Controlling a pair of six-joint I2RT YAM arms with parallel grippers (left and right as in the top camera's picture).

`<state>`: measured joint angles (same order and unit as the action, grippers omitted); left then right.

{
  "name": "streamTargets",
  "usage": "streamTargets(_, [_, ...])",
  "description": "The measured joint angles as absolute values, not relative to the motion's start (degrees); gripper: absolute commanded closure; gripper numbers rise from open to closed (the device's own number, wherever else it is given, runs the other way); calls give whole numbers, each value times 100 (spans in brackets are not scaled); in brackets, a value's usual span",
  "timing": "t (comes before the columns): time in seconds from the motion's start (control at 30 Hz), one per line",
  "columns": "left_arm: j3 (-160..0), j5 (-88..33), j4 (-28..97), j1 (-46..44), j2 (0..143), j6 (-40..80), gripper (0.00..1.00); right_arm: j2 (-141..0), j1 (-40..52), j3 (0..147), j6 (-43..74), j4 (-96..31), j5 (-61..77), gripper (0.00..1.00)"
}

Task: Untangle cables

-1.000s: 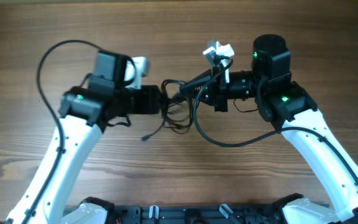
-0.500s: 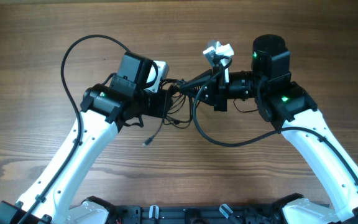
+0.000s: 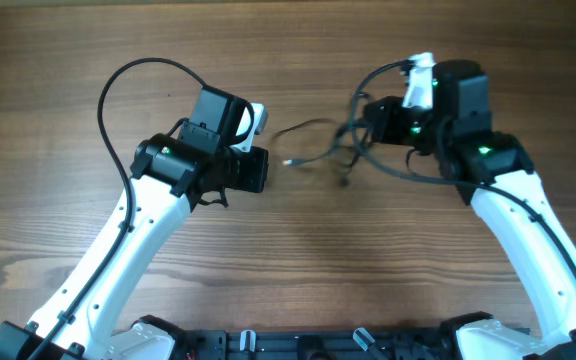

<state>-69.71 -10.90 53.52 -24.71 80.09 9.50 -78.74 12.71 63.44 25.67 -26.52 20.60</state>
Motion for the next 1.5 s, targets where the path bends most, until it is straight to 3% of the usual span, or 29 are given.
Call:
streamTargets(0.07, [-6971, -1090, 5245, -2471, 8009, 954, 65, -7874, 1212, 6344, 2499, -2600, 2206, 96])
streamTargets(0.13, [-6971, -1087, 5183, -2471, 8009, 950, 42, -7874, 1212, 6346, 2126, -2231, 3013, 96])
streamTargets(0.17, [-6971, -1076, 5148, -2471, 8009, 928, 39, -7874, 1212, 6346, 2008, -2143, 3282, 96])
streamTargets(0.47, [-6971, -1068, 4982, -2471, 8009, 947, 36, -7874, 1223, 6348, 1400, -1256, 5872, 96])
streamTargets(0.53, [-6971, -1068, 4941, -2471, 8012, 947, 37, -7874, 1223, 6348, 1400, -1249, 6125, 96])
streamTargets(0.67, [-6971, -1070, 4783, -2471, 8012, 963, 55, -7874, 1223, 6346, 1435, -1146, 6517, 96])
streamTargets(0.77, [-6971, -1068, 4598, -2471, 8014, 947, 57, -7874, 1223, 6348, 1511, -1100, 6816, 96])
streamTargets(1.37, [-6971, -1404, 4672, -2692, 8020, 950, 51, -7874, 1223, 6348, 1662, -950, 7032, 96])
streamTargets(1.4, [-6971, -1406, 4663, -2755, 8020, 950, 56, -7874, 1223, 6348, 1662, -950, 7032, 96])
streamTargets(1.47, [-6971, -1431, 4606, -2827, 8036, 939, 78, -7874, 1223, 6346, 1662, -952, 7032, 96])
streamTargets(1.5, [-6971, -1444, 4569, -2842, 8051, 950, 82, -7874, 1223, 6346, 1662, -952, 7032, 96])
